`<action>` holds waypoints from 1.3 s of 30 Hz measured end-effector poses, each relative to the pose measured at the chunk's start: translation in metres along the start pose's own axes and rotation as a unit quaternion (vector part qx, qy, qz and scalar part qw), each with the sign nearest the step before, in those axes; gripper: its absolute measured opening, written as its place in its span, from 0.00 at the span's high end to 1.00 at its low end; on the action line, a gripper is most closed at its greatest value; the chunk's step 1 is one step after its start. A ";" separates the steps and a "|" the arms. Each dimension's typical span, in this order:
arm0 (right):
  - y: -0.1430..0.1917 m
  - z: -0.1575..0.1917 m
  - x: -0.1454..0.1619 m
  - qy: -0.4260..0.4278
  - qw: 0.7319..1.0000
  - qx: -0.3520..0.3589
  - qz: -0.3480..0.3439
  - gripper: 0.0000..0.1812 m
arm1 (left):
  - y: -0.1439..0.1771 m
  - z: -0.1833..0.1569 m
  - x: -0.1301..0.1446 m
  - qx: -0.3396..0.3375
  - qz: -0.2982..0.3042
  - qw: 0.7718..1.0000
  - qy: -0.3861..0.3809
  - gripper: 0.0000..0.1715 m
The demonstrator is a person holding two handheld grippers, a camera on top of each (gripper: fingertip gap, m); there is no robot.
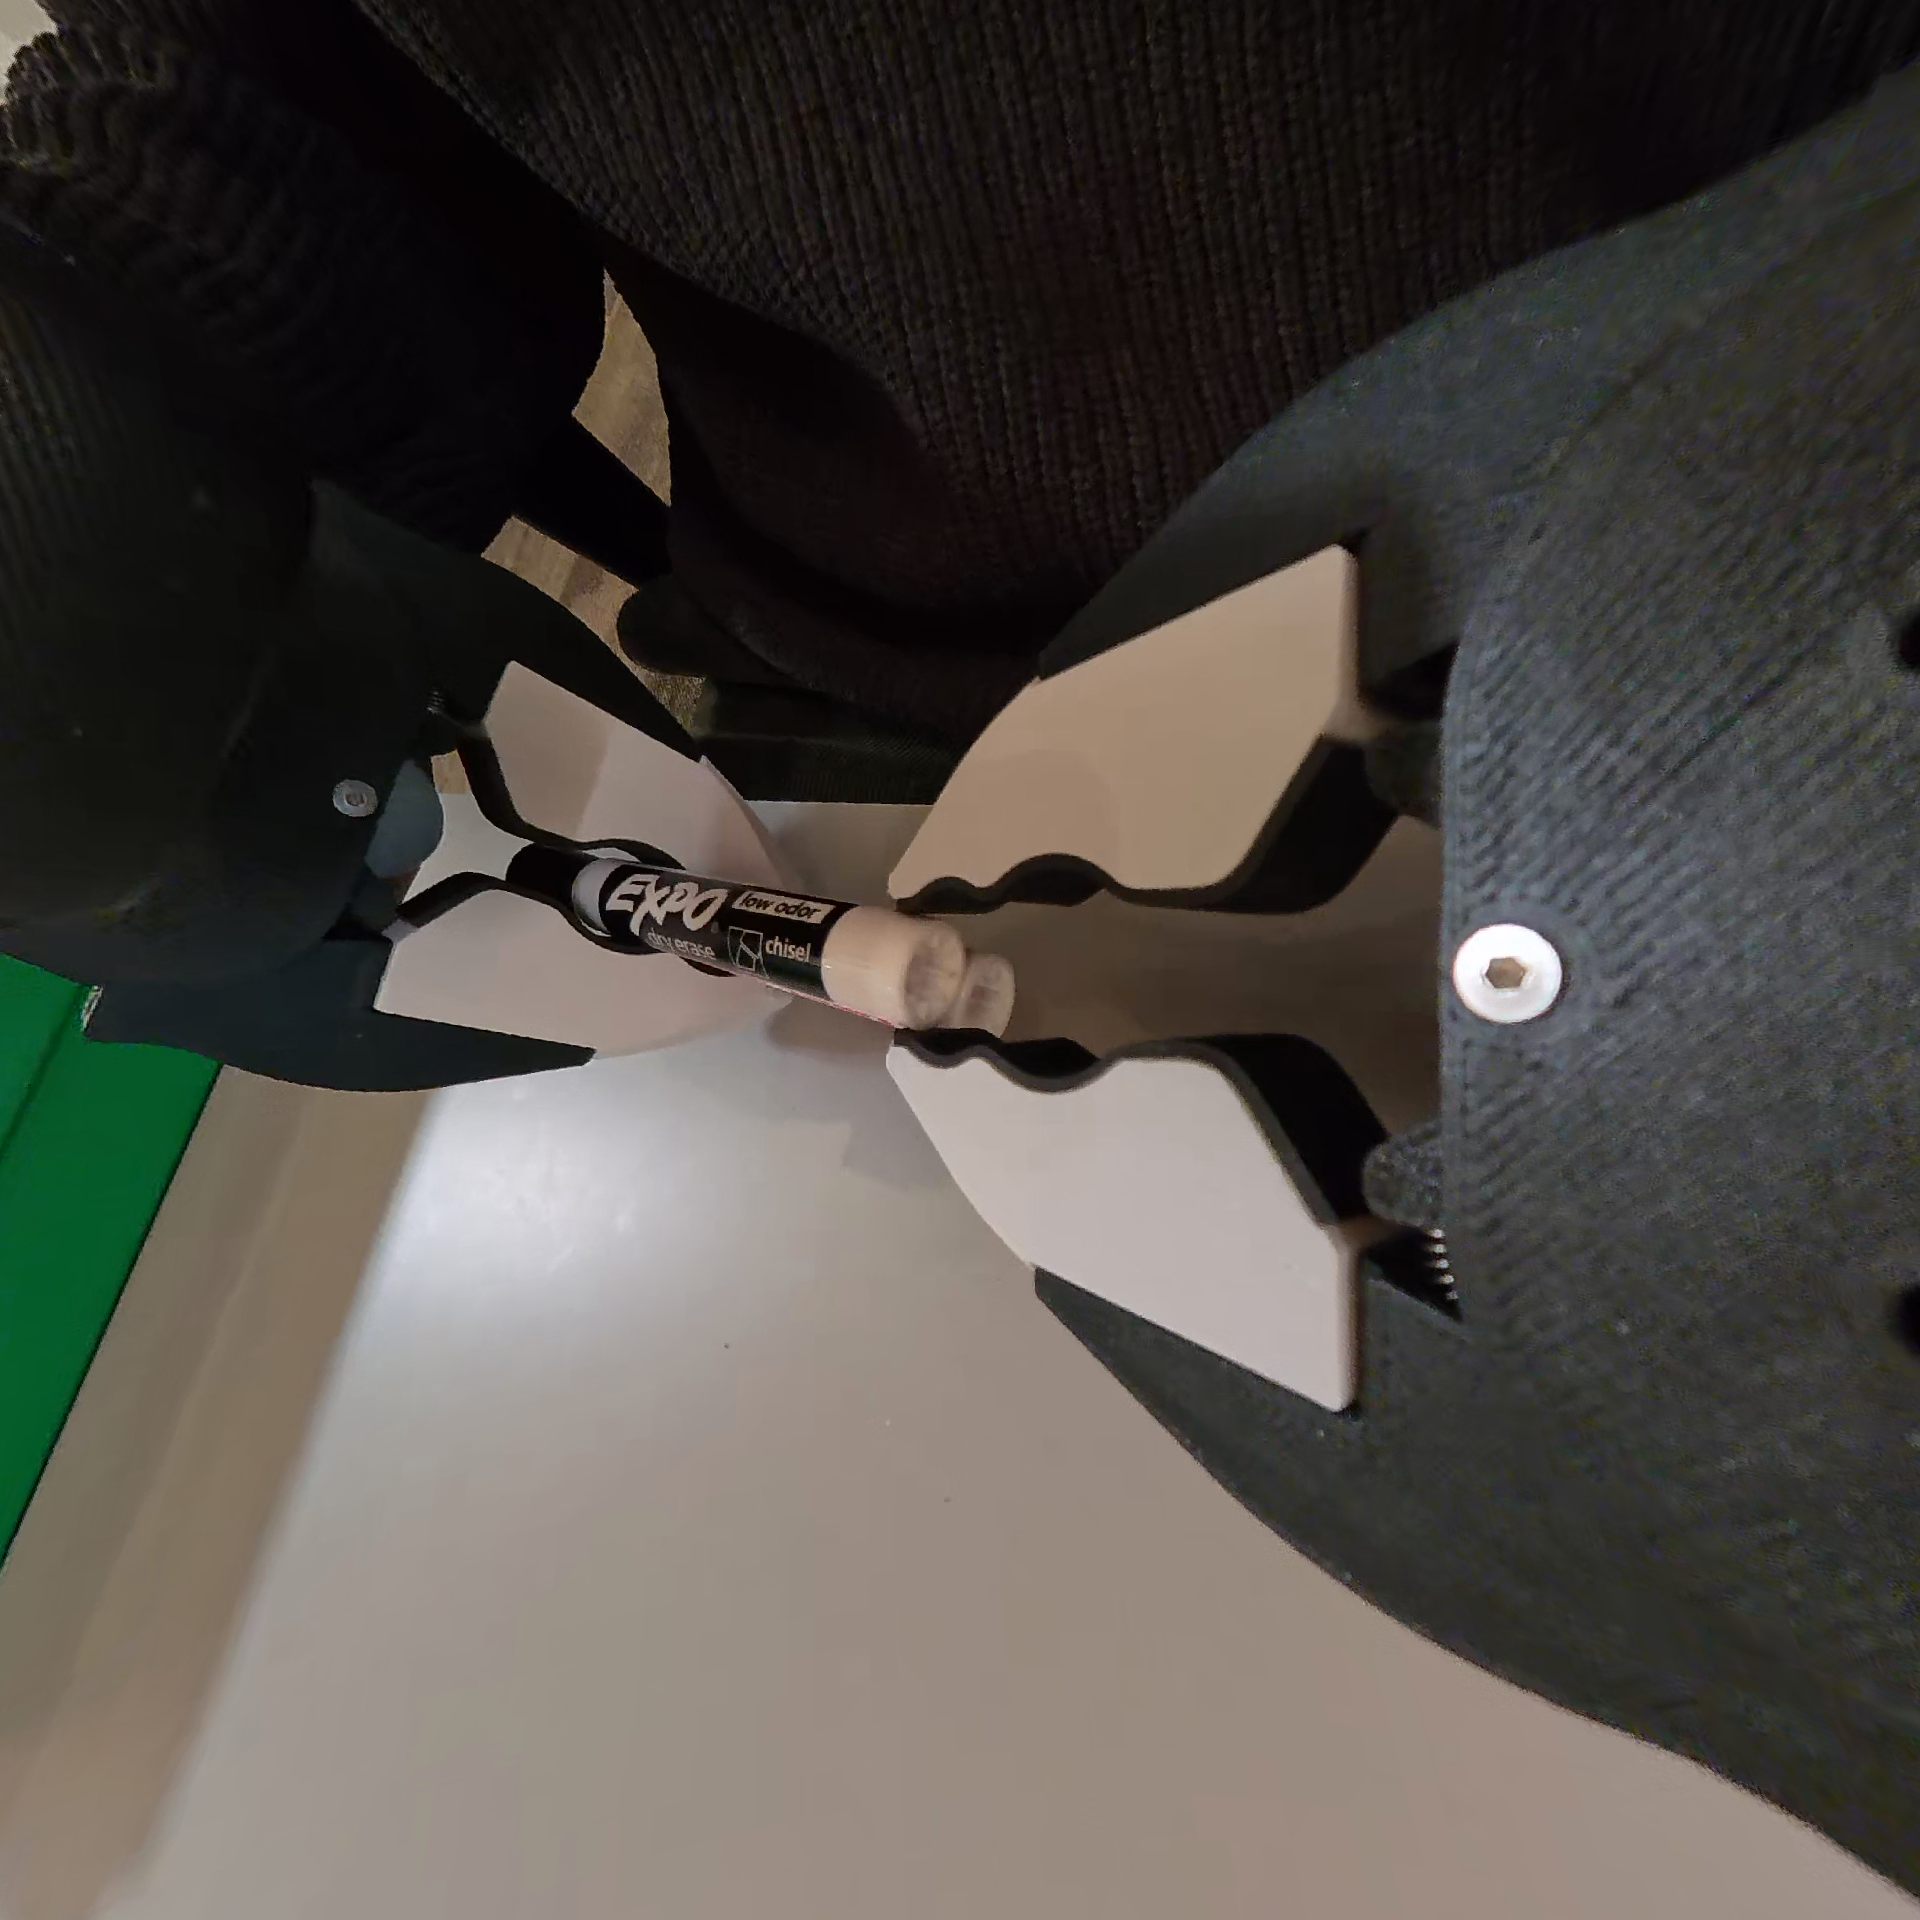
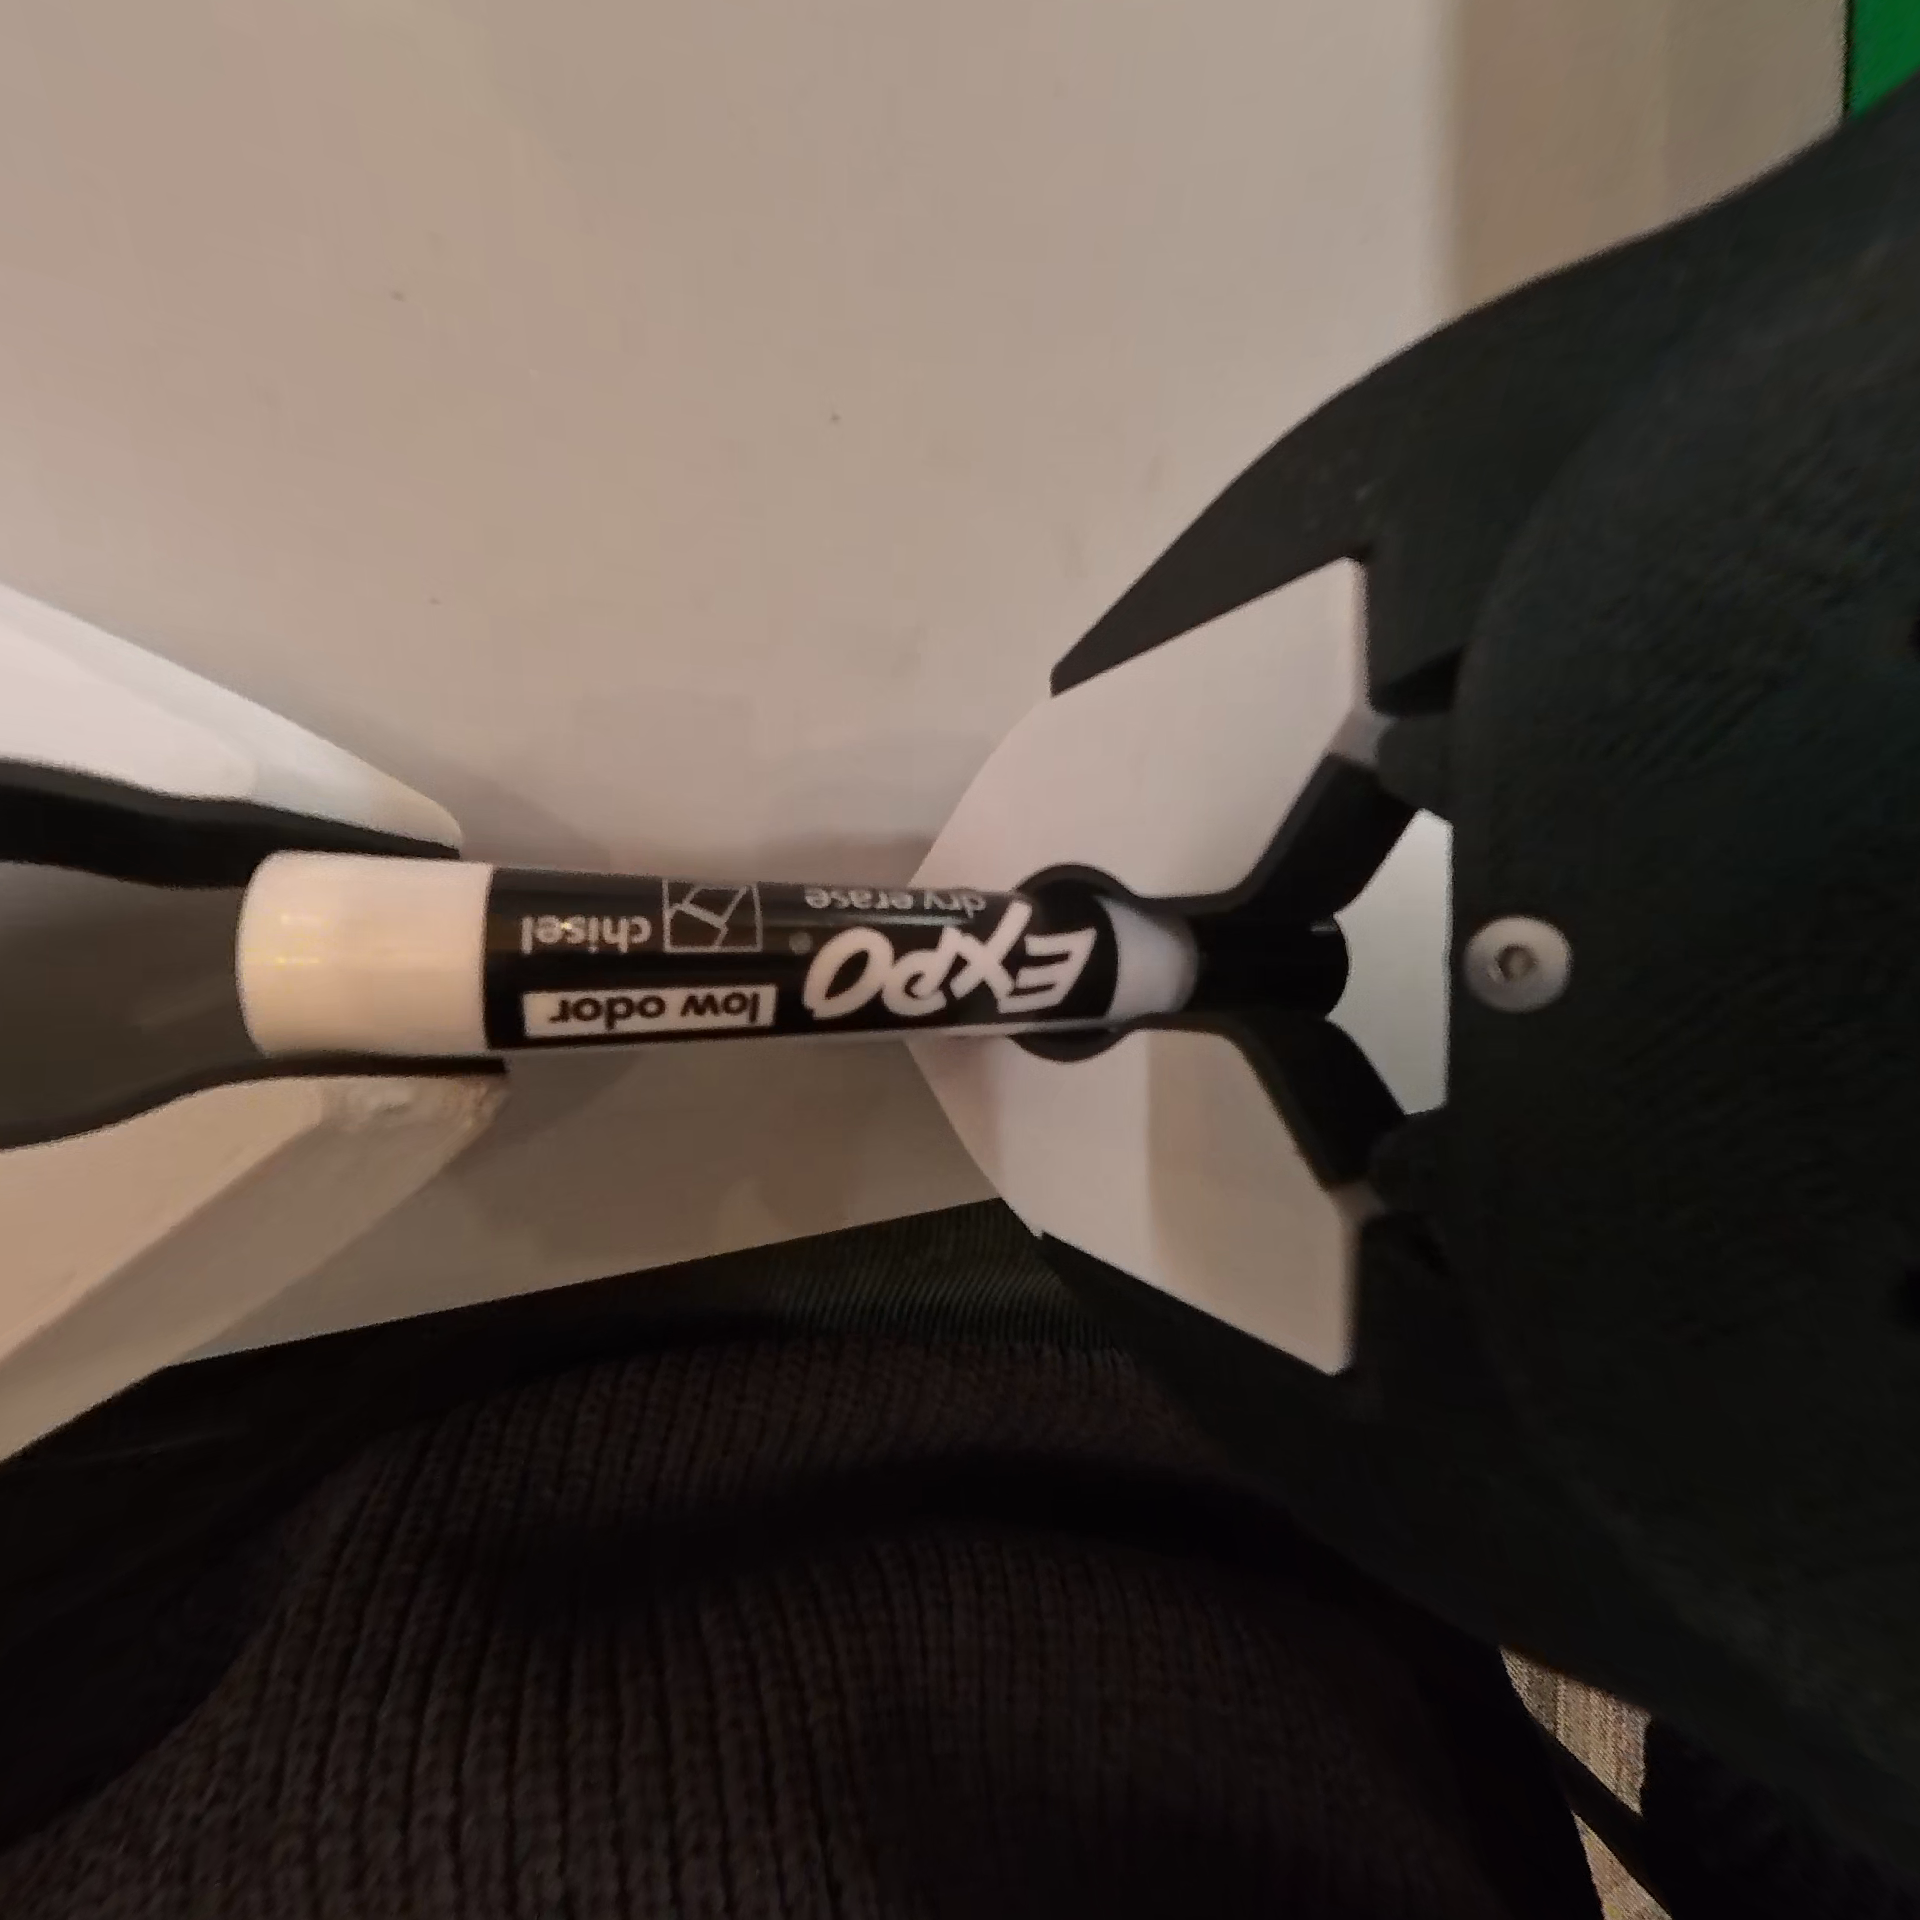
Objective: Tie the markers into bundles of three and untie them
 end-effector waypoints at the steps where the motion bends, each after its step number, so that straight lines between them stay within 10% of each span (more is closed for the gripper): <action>1: 0.000 0.000 0.000 0.000 1.000 0.000 0.000 0.92 | 0.000 0.000 0.000 0.000 0.000 1.000 -0.001 0.87; 39: 0.000 -0.003 0.003 0.000 1.000 -0.005 -0.001 0.92 | 0.003 0.000 -0.002 0.009 -0.015 1.000 -0.001 0.87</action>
Point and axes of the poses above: each gripper's, where its closed fingertips meet, y back along the fingers, x out of its underside, z = x × y across the jaws, the point moved 5 cm from there along y, back along the fingers, and after that the axes turned 8 degrees about -z, right-handed, at the moved point
